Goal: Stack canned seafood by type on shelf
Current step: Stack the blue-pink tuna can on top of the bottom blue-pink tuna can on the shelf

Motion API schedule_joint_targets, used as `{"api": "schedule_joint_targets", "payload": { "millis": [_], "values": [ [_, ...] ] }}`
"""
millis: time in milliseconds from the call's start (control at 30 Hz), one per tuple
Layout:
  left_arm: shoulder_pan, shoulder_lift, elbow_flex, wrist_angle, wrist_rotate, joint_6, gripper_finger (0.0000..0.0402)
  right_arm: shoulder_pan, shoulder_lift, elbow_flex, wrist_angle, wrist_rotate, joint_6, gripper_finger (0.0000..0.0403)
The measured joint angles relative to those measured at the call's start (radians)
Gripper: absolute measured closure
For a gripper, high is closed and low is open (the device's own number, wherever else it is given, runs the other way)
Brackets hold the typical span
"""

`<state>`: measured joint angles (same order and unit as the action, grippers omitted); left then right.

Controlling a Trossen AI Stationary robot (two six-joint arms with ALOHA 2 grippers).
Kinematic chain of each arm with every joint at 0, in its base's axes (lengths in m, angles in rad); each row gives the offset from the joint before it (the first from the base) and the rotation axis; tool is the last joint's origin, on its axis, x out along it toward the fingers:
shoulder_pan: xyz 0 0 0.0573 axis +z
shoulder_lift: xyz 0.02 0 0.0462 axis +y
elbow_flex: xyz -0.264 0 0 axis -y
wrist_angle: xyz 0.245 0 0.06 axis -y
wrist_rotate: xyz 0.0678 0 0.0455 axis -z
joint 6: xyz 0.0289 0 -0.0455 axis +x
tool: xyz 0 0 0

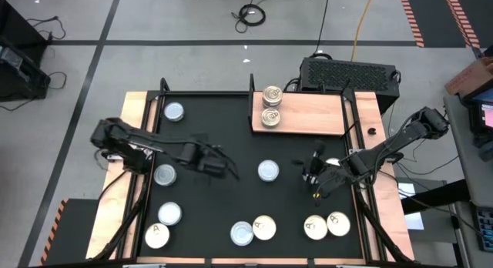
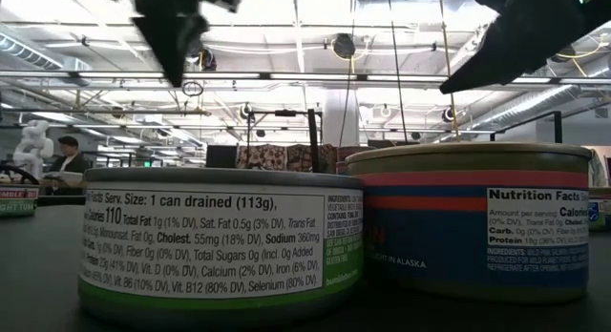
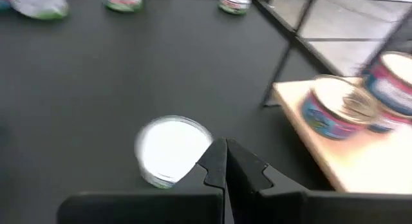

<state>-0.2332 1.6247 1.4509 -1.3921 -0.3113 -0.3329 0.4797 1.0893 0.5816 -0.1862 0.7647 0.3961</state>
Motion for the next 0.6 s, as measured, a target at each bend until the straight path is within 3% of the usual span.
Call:
{"api": "schedule_joint_targets", "payload": {
  "millis": [200,400,600],
  "values": [
    [-0.061,-0.090,-0.116,0.075,0.107,-0.226,0.0352,0.006,0.000,0.000,0.064,-0.089,-0.019,0.0403],
    [-0.160,-0.085,-0.120,0.086,0.174,-0.516,0.0352,0.088,0.049,0.000,0.080,-0.116,0.058,0.0403],
    [-0.310,-0.042,-0.120,0.086,0.257,-0.870,0.0352,0.185,0.180,0.000,0.243,-0.116,0.113,0.0403]
  ]
}}
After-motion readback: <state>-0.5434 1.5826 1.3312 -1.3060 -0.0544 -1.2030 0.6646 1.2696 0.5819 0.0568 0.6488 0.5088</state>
